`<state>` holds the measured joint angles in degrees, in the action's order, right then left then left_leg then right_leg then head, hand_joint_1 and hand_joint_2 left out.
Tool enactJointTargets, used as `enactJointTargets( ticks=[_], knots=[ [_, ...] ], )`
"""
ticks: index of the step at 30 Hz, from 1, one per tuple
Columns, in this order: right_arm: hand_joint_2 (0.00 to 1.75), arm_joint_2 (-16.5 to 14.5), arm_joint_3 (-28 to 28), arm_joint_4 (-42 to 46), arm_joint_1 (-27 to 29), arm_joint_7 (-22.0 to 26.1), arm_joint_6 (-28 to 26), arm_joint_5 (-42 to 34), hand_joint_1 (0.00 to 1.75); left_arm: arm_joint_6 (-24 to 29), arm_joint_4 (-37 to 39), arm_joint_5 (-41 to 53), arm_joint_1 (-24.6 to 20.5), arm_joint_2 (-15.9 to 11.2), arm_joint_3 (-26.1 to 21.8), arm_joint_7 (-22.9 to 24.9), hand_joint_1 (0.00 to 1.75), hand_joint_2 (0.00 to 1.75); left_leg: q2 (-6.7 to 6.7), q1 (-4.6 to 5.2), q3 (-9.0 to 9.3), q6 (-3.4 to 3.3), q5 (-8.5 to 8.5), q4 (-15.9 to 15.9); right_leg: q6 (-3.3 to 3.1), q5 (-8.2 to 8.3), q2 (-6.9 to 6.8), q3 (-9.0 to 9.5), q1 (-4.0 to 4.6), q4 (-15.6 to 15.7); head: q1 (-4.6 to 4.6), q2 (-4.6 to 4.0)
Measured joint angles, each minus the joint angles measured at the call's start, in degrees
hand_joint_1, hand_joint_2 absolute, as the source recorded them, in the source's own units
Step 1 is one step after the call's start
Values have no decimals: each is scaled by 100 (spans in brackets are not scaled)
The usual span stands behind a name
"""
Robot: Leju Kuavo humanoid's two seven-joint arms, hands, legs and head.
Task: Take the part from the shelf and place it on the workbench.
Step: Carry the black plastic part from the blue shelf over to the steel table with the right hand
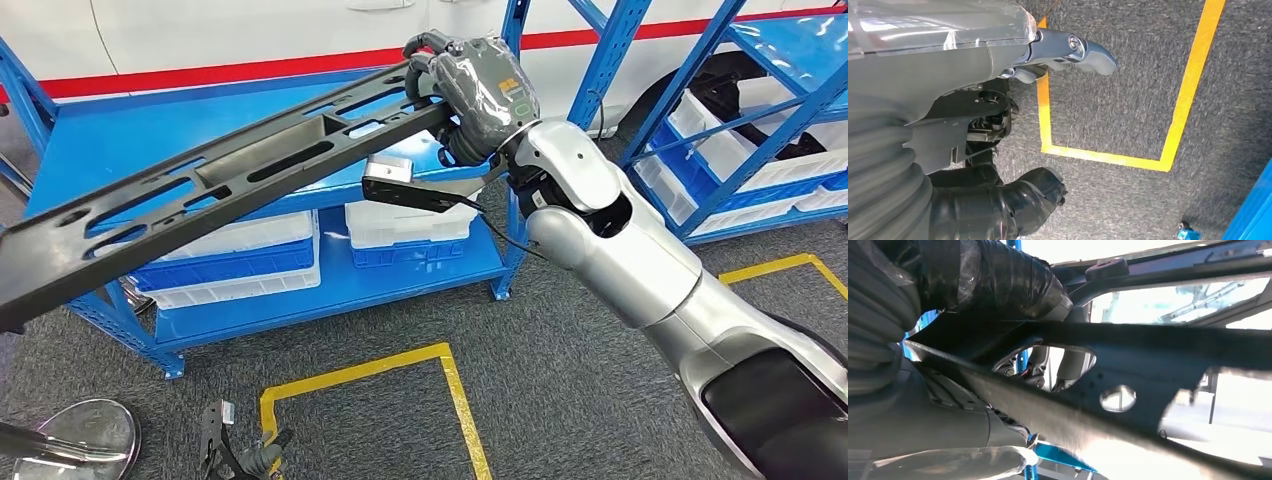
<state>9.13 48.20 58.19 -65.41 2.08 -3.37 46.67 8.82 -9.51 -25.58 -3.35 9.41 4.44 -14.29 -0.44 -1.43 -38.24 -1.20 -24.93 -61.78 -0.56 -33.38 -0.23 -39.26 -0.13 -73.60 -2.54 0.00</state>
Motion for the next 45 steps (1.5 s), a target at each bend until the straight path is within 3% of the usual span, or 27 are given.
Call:
enactJointTargets(
  ticks=[2,4,6,7,9,12,14,16,18,20,22,23,25,27,29,30,31,33,35,36,38,40,42,44,45],
  knots=[
    [175,0,-5,-7,-19,1,-1,-1,175,-5,0,3,-3,11,0,0,0,175,-9,24,13,-2,17,16,-151,368,8,389,60,760,-5,0],
    [175,-2,-17,-10,-46,1,-2,-3,175,-21,0,16,-10,22,-1,2,0,175,0,13,12,37,64,57,-268,530,8,594,126,1236,3,0],
    [175,-2,-27,-19,-57,-1,-7,-17,175,-34,0,36,-16,37,-1,7,0,175,33,-11,18,107,124,119,-309,579,15,599,167,1364,19,0],
    [175,-4,-33,-22,-54,-1,-10,-26,175,-36,0,42,-19,45,0,10,0,175,54,-13,20,138,133,141,-312,627,22,629,148,1450,19,0],
    [175,-14,-52,-31,-54,-1,-26,-42,175,-32,-1,51,-25,45,0,13,0,175,70,5,-34,184,18,29,-309,752,52,699,101,1652,15,0],
    [175,-34,-61,-46,-40,0,-55,-47,175,-9,-1,55,-27,21,0,23,0,175,64,12,-419,230,-470,-897,-299,843,141,676,81,1702,12,0],
    [175,-39,-60,-64,-11,1,-56,-44,175,1,0,56,-22,7,0,31,0,175,63,7,-561,266,-543,-1272,-283,839,241,611,78,1625,13,0],
    [175,-39,-60,-82,-2,2,-55,-37,175,2,0,60,-23,-4,0,32,0,175,10,-7,-306,284,-257,-816,-239,809,365,538,63,1512,13,0],
    [175,-39,-60,-92,-9,4,-55,-31,175,-2,0,66,-28,-12,0,30,0,175,-198,-33,32,256,-80,-191,-166,760,488,442,44,1362,15,0],
    [175,-43,-61,-98,-17,4,-55,-29,175,-11,0,77,-26,-15,1,30,0,175,-323,-29,136,187,-109,5,-96,744,595,340,32,1269,15,0],
    [175,-33,-66,-111,-18,4,-55,-26,175,-19,0,89,-27,-14,1,26,0,175,-235,-16,139,109,-83,30,-32,771,698,283,17,1266,14,1],
    [175,-22,-72,-117,-22,4,-55,-25,175,-21,0,94,-36,-14,1,20,0,175,-175,-23,147,72,-64,56,-4,765,670,270,17,1256,18,1],
    [175,-5,-85,-131,-48,4,-54,-20,175,-26,-1,102,-51,-12,2,8,0,175,-33,-49,162,3,-29,116,62,575,414,129,19,968,37,1],
    [175,-1,-90,-142,-61,4,-53,-16,175,-28,-1,103,-51,-15,4,2,0,175,116,-45,164,-25,-23,135,134,241,136,-175,-13,326,54,0],
    [175,2,-89,-153,-45,4,-52,-16,175,-28,0,103,-49,-18,4,1,0,175,267,-47,162,-26,-27,135,182,114,56,-404,-65,-147,55,0],
    [175,4,-89,-159,-39,4,-51,-16,175,-28,0,103,-51,-19,4,1,0,175,341,-49,164,-23,-30,135,195,188,29,-394,-86,-132,55,0],
    [175,6,-90,-165,-40,4,-51,-16,175,-28,0,103,-54,-18,4,0,0,175,407,-51,171,-17,-34,136,194,361,-10,-254,-98,134,55,0],
    [175,7,-96,-168,-57,4,-51,-16,175,-28,0,103,-60,-14,4,0,0,175,532,-48,198,6,-41,146,158,691,-234,169,-67,932,54,0],
    [175,7,-103,-167,-79,4,-52,-16,175,-27,0,102,-63,-9,4,2,0,175,639,-39,229,59,-39,175,93,812,-415,385,-1,1386,54,0],
    [175,9,-105,-168,-84,4,-51,-16,175,-25,0,100,-63,-7,4,5,0,175,699,-37,248,94,-33,198,63,809,-407,375,27,1406,55,0],
    [175,20,-107,-164,-87,4,-50,-15,175,-20,-1,97,-70,4,4,12,0,175,808,-39,296,173,-37,240,-4,867,-259,383,16,1477,50,1],
    [175,22,-114,-157,-104,4,-46,-8,175,-17,-2,95,-81,9,5,15,0,175,616,-44,254,219,-174,95,-71,942,-118,439,-15,1597,43,1],
    [175,-10,-114,-155,-118,-1,-31,3,175,-19,-1,95,-68,4,7,27,0,175,248,-38,-24,206,-504,-515,-118,983,32,452,-12,1645,40,1],
    [175,-56,-100,-157,-110,-16,-1,23,175,-22,0,96,-38,0,8,45,0,175,92,-16,-352,186,-741,-1177,-148,982,218,428,19,1615,40,0],
    [175,-73,-91,-159,-107,-31,15,41,175,-24,0,98,-30,-2,9,50,0,175,71,-8,-409,178,-714,-1271,-159,974,313,419,34,1590,40,0]
  ],
)
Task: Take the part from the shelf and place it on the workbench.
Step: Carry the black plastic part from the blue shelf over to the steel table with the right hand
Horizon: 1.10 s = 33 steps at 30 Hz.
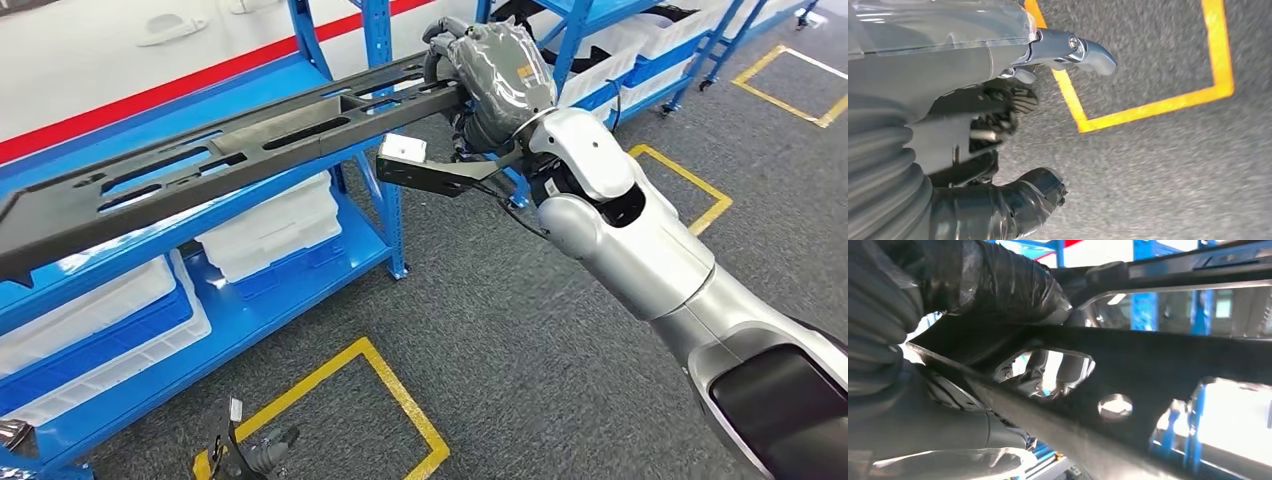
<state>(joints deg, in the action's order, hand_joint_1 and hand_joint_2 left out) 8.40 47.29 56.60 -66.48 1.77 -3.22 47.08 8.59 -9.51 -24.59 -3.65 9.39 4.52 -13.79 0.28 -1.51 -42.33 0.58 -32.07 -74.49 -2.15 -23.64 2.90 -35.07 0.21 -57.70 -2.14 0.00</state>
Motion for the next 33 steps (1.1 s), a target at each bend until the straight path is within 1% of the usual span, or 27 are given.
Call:
enactJointTargets(
  ticks=[1,2,4,6,8,9,10,11,12,14,15,16,17,18,19,20,21,22,23,25,26,27,29,30,31,32,33],
  knots=[
    [175,-16,8,-2,0,-14,10,19,175,0,0,2,2,-1,0,1,0,175,-16,4,47,-12,134,122,-5,-14,95,-7,11,-35,-1,0],
    [175,-32,14,-4,-2,-30,16,38,175,0,-1,3,0,-2,1,-1,0,175,-59,3,191,-28,346,439,-3,-37,188,-14,16,-80,-1,0],
    [175,-60,23,-4,-20,-61,20,60,175,-3,-1,5,-2,-8,4,-10,0,175,-304,-15,508,-59,604,1106,26,-95,355,-56,12,-188,3,0],
    [175,-78,31,-3,-50,-83,24,72,175,-9,0,7,2,-15,12,-18,0,175,-463,-17,641,-75,611,1363,83,-116,497,-130,-12,-256,2,0],
    [175,-65,29,-4,-73,-92,26,79,175,-13,0,14,-5,-12,17,-26,0,175,-362,-14,667,-102,626,1405,146,-100,626,-177,-39,-256,0,1],
    [175,-52,26,-7,-83,-94,27,81,175,-13,0,18,-16,-10,17,-30,0,175,-296,-22,684,-124,637,1432,169,-106,617,-190,-41,-261,1,1],
    [175,-39,22,-9,-101,-95,27,83,175,-13,0,21,-27,-9,17,-32,0,175,-236,-39,704,-146,647,1466,192,-125,537,-206,-27,-287,9,1],
    [175,-33,21,-11,-123,-96,27,86,175,-14,0,22,-34,-6,18,-33,0,175,-180,-55,725,-167,653,1497,213,-175,385,-243,-13,-360,23,1],
    [175,-31,21,-13,-148,-96,28,91,175,-14,0,22,-35,-7,20,-34,0,175,-121,-48,743,-182,651,1512,244,-281,163,-344,-8,-556,38,0],
    [175,-32,25,-15,-185,-95,32,98,175,-15,0,27,-28,-6,22,-35,0,175,21,-42,766,-205,633,1526,307,-554,-154,-675,-37,-1179,58,0],
    [175,-35,28,-15,-191,-95,35,101,175,-15,0,37,-25,-7,24,-35,0,175,110,-40,773,-210,619,1526,337,-667,-241,-872,-66,-1528,59,0],
    [175,-37,31,-16,-190,-95,40,101,175,-15,0,46,-26,-9,24,-35,0,175,187,-40,781,-210,605,1525,354,-693,-273,-997,-90,-1730,59,0],
    [175,-39,34,-16,-189,-97,46,104,175,-15,0,56,-29,-10,24,-35,0,175,267,-40,797,-205,586,1524,365,-615,-297,-1028,-111,-1746,59,0],
    [175,-39,35,-16,-195,-100,50,108,175,-15,0,64,-32,-9,25,-35,0,175,335,-40,824,-196,564,1524,362,-437,-327,-925,-120,-1520,60,0],
    [175,-38,34,-15,-207,-102,54,111,175,-16,0,67,-33,-6,26,-35,0,175,398,-38,861,-183,538,1525,341,-206,-406,-730,-113,-1128,60,0],
    [175,-38,34,-14,-225,-105,55,115,175,-16,0,70,-35,-1,27,-35,0,175,464,-30,902,-164,512,1536,307,-41,-560,-518,-75,-723,60,0],
    [175,-39,33,-13,-251,-108,56,115,175,-17,0,73,-36,3,28,-34,0,175,520,-17,934,-138,492,1549,261,55,-694,-352,-24,-401,62,0],
    [175,-42,32,-11,-274,-112,57,115,175,-19,0,74,-36,8,29,-33,0,175,585,-1,960,-109,476,1563,217,80,-792,-260,24,-216,61,0],
    [175,-44,32,-10,-289,-116,59,116,175,-19,0,74,-35,13,31,-32,0,175,656,15,985,-77,465,1582,180,44,-816,-239,65,-162,61,0],
    [175,-34,32,-6,-298,-127,64,116,175,-20,-1,74,-44,19,36,-30,0,175,761,24,1044,-9,423,1602,110,56,-661,-212,56,-103,58,0],
    [175,-23,30,-2,-303,-132,67,118,175,-22,-1,74,-52,22,39,-31,0,175,667,12,1058,16,372,1566,70,68,-582,-178,34,-59,60,0],
    [175,-17,29,2,-312,-135,70,120,175,-24,-2,75,-61,22,48,-32,0,175,493,0,1011,29,271,1417,30,83,-505,-142,10,-16,57,0],
    [175,-40,32,5,-319,-139,83,123,175,-28,-2,74,-56,21,71,-33,0,175,103,-16,698,38,-47,755,-25,94,-338,-106,-4,21,54,0],
    [175,-57,37,4,-310,-139,91,122,175,-28,-2,74,-45,19,81,-31,0,175,22,-11,468,41,-196,337,-39,88,-241,-106,6,14,51,0],
    [175,-70,41,4,-296,-139,98,121,175,-28,-2,73,-33,17,86,-29,0,175,1,-6,274,44,-254,32,-48,79,-136,-105,16,-1,53,0],
    [175,-74,44,3,-286,-138,103,121,175,-28,-2,73,-25,14,87,-27,0,175,-5,-1,158,43,-194,-85,-54,66,-33,-103,24,-23,54,0],
    [175,-75,45,3,-280,-138,105,121,175,-28,-2,74,-23,13,89,-26,0,175,-15,0,160,37,-8,45,-52,46,67,-100,27,-55,54,0]
  ],
)
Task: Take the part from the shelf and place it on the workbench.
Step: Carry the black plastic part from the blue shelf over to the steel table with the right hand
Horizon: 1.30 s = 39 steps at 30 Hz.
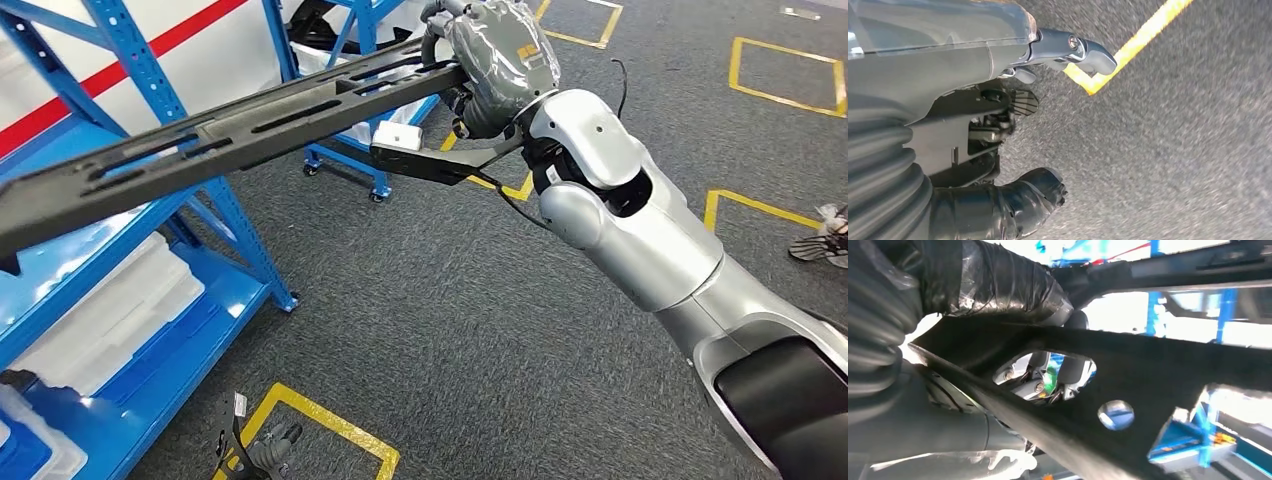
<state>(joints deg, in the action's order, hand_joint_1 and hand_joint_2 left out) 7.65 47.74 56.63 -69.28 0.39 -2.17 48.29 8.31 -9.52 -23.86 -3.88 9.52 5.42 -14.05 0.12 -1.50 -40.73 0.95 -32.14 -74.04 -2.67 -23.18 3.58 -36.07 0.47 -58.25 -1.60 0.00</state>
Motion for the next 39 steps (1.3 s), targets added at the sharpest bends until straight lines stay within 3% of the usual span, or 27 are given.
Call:
enactJointTargets(
  ticks=[1,3,5,7,8,9,11,12,13,14,15,16,18,20,23,25,27,29,30,32,34,36,38,39],
  knots=[
    [175,0,0,1,2,0,2,1,175,0,-1,1,-2,-1,2,0,0,175,-44,-5,104,-7,270,341,10,-30,95,1,-4,-46,0,0],
    [175,-1,1,1,-2,1,3,1,175,0,1,1,-3,-2,8,1,0,175,-307,-37,374,-22,604,1038,56,-98,270,-34,-18,-160,4,0],
    [175,-5,2,2,-3,2,4,1,175,1,3,-1,1,-2,17,4,0,175,-500,-41,491,-48,604,1292,130,-118,422,-116,-55,-234,3,1],
    [175,11,-3,3,-2,-2,3,1,175,3,3,0,-4,3,22,6,0,175,-409,-31,522,-100,603,1342,207,-98,539,-170,-92,-235,-4,1],
    [175,32,-6,2,-6,-5,4,1,175,3,3,1,-12,4,22,4,0,175,-336,-39,545,-136,612,1378,237,-114,479,-189,-79,-260,6,0],
    [175,52,-9,2,-15,-7,4,1,175,2,2,1,-20,6,22,3,0,175,-257,-53,572,-170,621,1412,265,-174,328,-243,-63,-367,19,0],
    [175,72,-9,3,-32,-9,5,1,175,1,2,1,-22,9,23,1,0,175,-99,-57,614,-219,615,1448,321,-434,-107,-515,-44,-900,50,0],
    [175,69,-7,3,-32,-9,5,1,175,0,2,1,-16,10,24,1,0,175,-17,-49,622,-229,604,1448,349,-585,-251,-718,-62,-1275,54,0],
    [175,67,-5,3,-28,-9,5,1,175,0,2,1,-11,10,25,2,0,175,69,-42,626,-232,590,1446,370,-677,-324,-898,-86,-1586,54,0],
    [175,65,-3,3,-23,-9,5,1,175,0,2,1,-9,8,25,2,0,175,154,-38,635,-231,574,1444,383,-668,-354,-993,-105,-1727,54,0],
    [175,65,-2,3,-19,-9,5,1,175,0,2,1,-10,6,25,2,0,175,235,-35,654,-226,554,1443,384,-552,-372,-971,-118,-1653,53,0],
    [175,66,-3,2,-20,-9,5,1,175,0,2,1,-12,7,25,2,0,175,306,-33,683,-217,531,1444,369,-347,-405,-817,-120,-1343,54,0],
    [175,68,-4,3,-32,-9,5,1,175,0,2,1,-14,12,25,1,0,175,434,-20,755,-189,485,1463,284,-30,-641,-391,-52,-529,52,0],
    [175,62,-5,4,-52,-9,5,1,175,0,2,1,-17,16,25,1,0,175,553,2,804,-138,457,1496,190,26,-811,-187,38,-130,53,0],
    [175,73,-7,8,-58,-12,4,1,175,0,2,1,-28,21,25,1,0,175,710,20,897,-48,399,1542,108,35,-624,-135,53,-37,50,0],
    [175,69,-8,13,-70,-13,4,1,175,-1,2,1,-42,19,25,-1,0,175,480,10,830,-21,214,1287,37,66,-483,-45,8,69,47,0],
    [175,36,-5,13,-66,-13,5,1,175,-1,2,1,-31,14,25,-2,0,175,129,-2,472,-11,-112,571,-24,67,-332,-2,-12,105,44,0],
    [175,7,1,13,-40,-13,5,1,175,0,2,1,-8,7,25,-1,0,175,11,0,83,10,-294,-65,-44,47,-164,0,-3,87,42,0],
    [175,3,2,11,-32,-13,5,1,175,0,2,0,-3,4,25,0,0,175,1,-2,-9,20,-228,-131,-40,30,-75,0,-3,62,43,0],
    [175,2,2,7,-28,-9,6,1,175,0,2,1,-7,2,25,0,0,175,-31,-19,99,41,203,324,-3,-35,94,-2,-21,-31,43,0],
    [175,2,2,4,-37,-5,7,1,175,0,2,1,-14,2,25,1,0,175,-248,-55,365,57,547,994,68,-130,247,-50,-40,-182,45,0],
    [175,-1,2,3,-44,-4,6,1,175,1,3,0,-13,2,26,6,0,175,-414,-56,482,27,559,1260,144,-164,379,-142,-67,-278,43,1],
    [175,16,0,1,-39,-5,5,1,175,1,3,0,-12,5,27,7,0,175,-333,-37,499,-41,550,1296,205,-146,476,-193,-94,-281,40,1],
    [175,32,-2,-1,-39,-7,5,1,175,1,2,1,-18,5,27,5,0,175,-270,-41,524,-79,554,1321,232,-161,394,-211,-83,-306,48,1]
  ],
)
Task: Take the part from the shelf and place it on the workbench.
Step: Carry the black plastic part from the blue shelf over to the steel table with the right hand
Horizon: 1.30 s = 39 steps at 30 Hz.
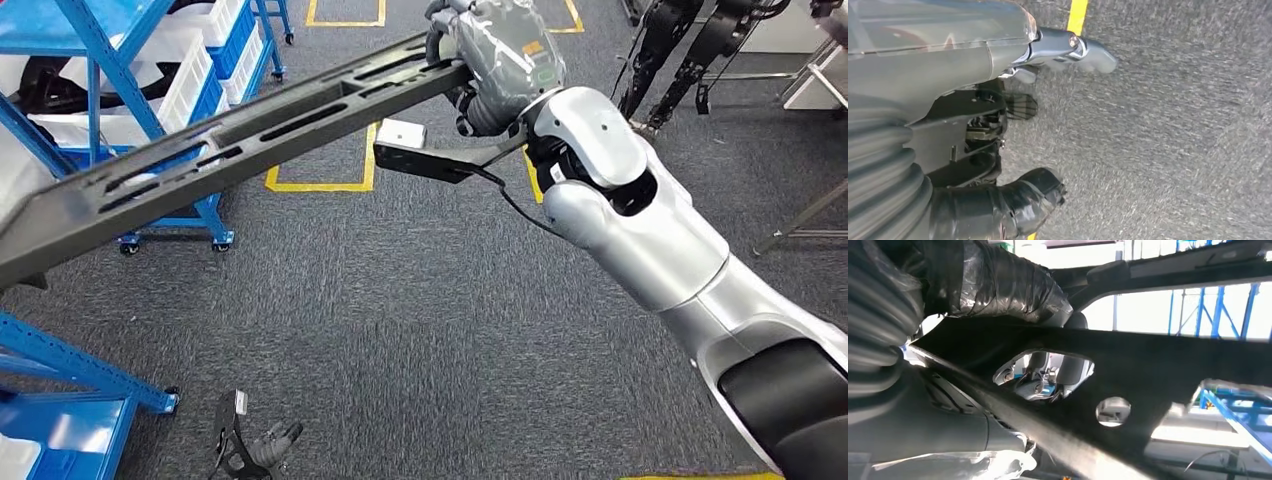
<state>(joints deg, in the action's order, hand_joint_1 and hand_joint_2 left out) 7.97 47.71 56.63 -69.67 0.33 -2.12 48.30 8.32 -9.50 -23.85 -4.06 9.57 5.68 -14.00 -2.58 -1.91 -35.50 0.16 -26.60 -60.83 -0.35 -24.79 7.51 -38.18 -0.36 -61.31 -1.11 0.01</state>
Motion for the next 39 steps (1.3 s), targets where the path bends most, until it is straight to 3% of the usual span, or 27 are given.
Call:
enactJointTargets(
  ticks=[1,3,5,6,7,8,10,12,14,15,17,19,21,22,23,25,27,28,29,30,32,34,36,37,38,39],
  knots=[
    [175,15,-2,-1,-6,-2,0,0,175,-1,-1,1,-6,2,0,-1,0,175,64,-7,30,-38,2,28,29,-54,-156,-51,14,-104,10,0],
    [175,24,-3,-2,-17,-4,1,0,175,-1,-1,0,-5,3,0,-1,0,175,202,-2,85,-108,-22,61,84,-300,-560,-349,23,-670,27,-1],
    [175,20,9,-13,-30,-76,105,52,175,-6,-1,8,5,1,0,6,0,175,363,13,118,-142,-60,63,119,-516,-715,-756,-16,-1367,29,-1],
    [175,15,42,-57,-93,-190,317,116,175,-17,-1,21,6,-2,1,20,0,175,442,18,139,-145,-82,62,120,-491,-736,-861,-30,-1502,30,-1],
    [175,7,101,-149,-211,-337,636,189,175,-32,-1,37,2,-2,2,42,0,175,518,22,166,-142,-106,62,111,-368,-754,-855,-38,-1432,30,-1],
    [175,-11,181,-307,-382,-475,992,260,175,-48,-1,54,-7,-2,4,69,0,175,582,26,202,-132,-132,63,87,-164,-791,-733,-33,-1148,31,-1],
    [175,-79,332,-701,-776,-582,1439,327,175,-66,-1,69,-28,3,9,112,0,175,695,44,271,-95,-185,71,-9,173,-1073,-353,62,-358,31,-1],
    [175,-156,416,-1032,-1075,-562,1510,358,175,-71,0,79,-34,9,11,134,0,175,813,71,314,-43,-223,99,-102,243,-1287,-143,176,70,29,0],
    [175,-198,465,-1256,-1242,-556,1520,364,175,-71,-1,86,-32,12,12,145,0,175,969,92,373,10,-253,155,-151,223,-1177,-112,206,137,26,0],
    [175,-217,483,-1333,-1290,-561,1518,365,175,-71,-2,85,-37,10,13,147,0,175,964,89,406,31,-290,157,-173,235,-1091,-73,191,191,25,-1],
    [175,-270,525,-1471,-1395,-607,1529,393,175,-67,-3,74,-51,6,17,152,0,175,690,76,324,49,-482,-118,-241,260,-928,24,146,300,20,0],
    [175,-340,573,-1609,-1493,-669,1558,428,175,-56,-2,50,-36,-2,22,157,0,175,356,62,-42,53,-791,-824,-296,254,-758,74,117,331,17,1],
    [175,-384,622,-1730,-1531,-704,1576,435,175,-48,-1,24,-5,-13,24,157,0,175,282,61,-426,74,-882,-1383,-307,221,-559,91,115,306,16,0],
    [175,-391,647,-1790,-1543,-721,1578,435,175,-47,-1,13,2,-21,24,152,0,175,274,55,-501,86,-753,-1381,-295,198,-456,98,108,278,16,-1],
    [175,-393,673,-1844,-1564,-737,1573,435,175,-47,-1,3,4,-28,24,145,0,175,255,42,-472,100,-516,-1157,-273,164,-355,102,93,233,16,-1],
    [175,-393,715,-1942,-1621,-759,1558,435,175,-47,1,-9,7,-38,24,129,0,175,49,0,-254,134,-74,-471,-204,73,-172,86,57,107,16,-1],
    [175,-391,742,-2019,-1668,-766,1547,436,175,-46,4,-13,16,-42,25,121,0,175,-185,-26,-90,127,15,-93,-132,26,-16,17,28,3,14,0],
    [175,-379,754,-2057,-1679,-767,1544,437,175,-42,5,-14,21,-44,25,121,0,175,-225,-14,-62,103,-25,-68,-95,34,62,-20,13,-6,12,1],
    [175,-356,763,-2092,-1687,-767,1543,438,175,-38,5,-13,17,-46,25,120,0,175,-172,-5,-42,64,-33,-38,-63,49,134,-43,-4,0,9,1],
    [175,-324,769,-2124,-1694,-767,1543,440,175,-34,4,-12,11,-49,25,120,0,175,-96,2,-26,23,-26,-19,-32,50,115,-63,-12,-3,10,0],
    [175,-277,776,-2170,-1728,-767,1543,448,175,-32,3,-9,-5,-50,26,111,0,175,62,4,27,-69,-19,26,22,-64,-211,-182,7,-226,21,-1],
    [175,-267,783,-2187,-1762,-767,1543,454,175,-32,4,-8,0,-52,25,106,0,175,227,27,73,-132,-44,45,64,-341,-617,-505,10,-859,30,0],
    [175,-268,791,-2207,-1771,-771,1543,455,175,-32,4,-8,8,-59,25,106,0,175,397,49,109,-151,-84,46,81,-515,-728,-863,-21,-1479,29,0],
    [175,-266,798,-2221,-1771,-775,1543,455,175,-32,4,-8,9,-62,25,106,0,175,478,54,132,-150,-108,46,77,-464,-739,-923,-30,-1543,29,-1],
    [175,-262,808,-2235,-1774,-780,1543,455,175,-32,4,-8,8,-63,26,106,0,175,554,57,165,-141,-135,46,66,-305,-753,-854,-33,-1367,29,-1],
    [175,-259,817,-2245,-1783,-783,1543,455,175,-32,4,-8,6,-63,26,106,0,175,624,58,208,-129,-167,46,43,-81,-805,-673,-22,-995,29,-1]
  ],
)
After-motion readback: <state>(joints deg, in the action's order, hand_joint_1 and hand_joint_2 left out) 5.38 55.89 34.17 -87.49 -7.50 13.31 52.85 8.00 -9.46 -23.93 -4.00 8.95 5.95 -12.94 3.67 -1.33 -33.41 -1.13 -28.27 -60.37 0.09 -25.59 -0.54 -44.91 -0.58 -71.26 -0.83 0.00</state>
